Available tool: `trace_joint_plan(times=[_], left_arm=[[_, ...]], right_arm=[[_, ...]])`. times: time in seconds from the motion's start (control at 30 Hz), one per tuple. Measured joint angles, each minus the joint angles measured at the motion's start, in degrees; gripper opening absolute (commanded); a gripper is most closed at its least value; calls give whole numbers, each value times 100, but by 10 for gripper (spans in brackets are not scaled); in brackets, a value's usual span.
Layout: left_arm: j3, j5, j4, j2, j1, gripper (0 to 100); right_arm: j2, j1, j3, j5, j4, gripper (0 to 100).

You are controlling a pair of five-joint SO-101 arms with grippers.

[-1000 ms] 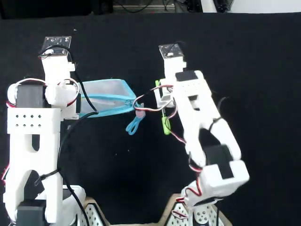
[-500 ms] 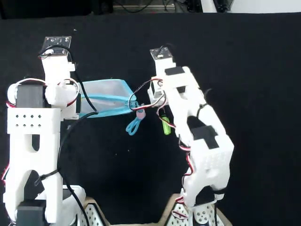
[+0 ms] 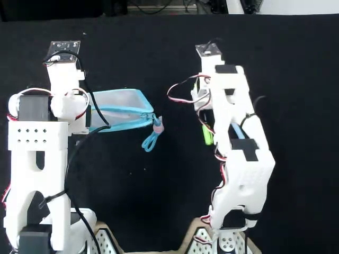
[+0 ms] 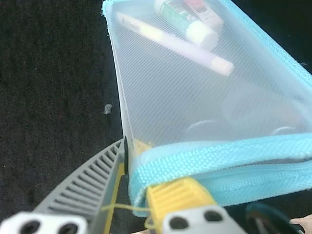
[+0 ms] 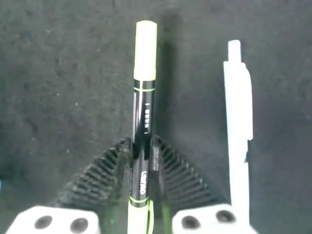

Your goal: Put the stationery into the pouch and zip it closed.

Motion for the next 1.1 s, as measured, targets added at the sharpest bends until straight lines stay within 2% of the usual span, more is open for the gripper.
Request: trace_joint_plan(times=[0.27, 0.43, 0.6, 0.77, 0.83, 0.93, 1.1], left_arm=[[0, 0, 0, 0, 0, 30], [0, 0, 0, 0, 0, 30], [0, 0, 0, 0, 0, 30], [0, 0, 0, 0, 0, 30], [0, 0, 0, 0, 0, 30], [0, 0, 0, 0, 0, 30], [0, 0, 0, 0, 0, 30]], right_arm=[[0, 44, -967, 9, 1503, 11], [0, 44, -1169, 9, 1925, 11], [-79, 35, -475, 149, 1846, 11], [-1134, 35, 1143, 237, 941, 19], [-1635, 35, 1811, 237, 607, 47], [-2180, 62, 2462, 237, 369, 142], [-2338, 62, 2646, 237, 369, 301]])
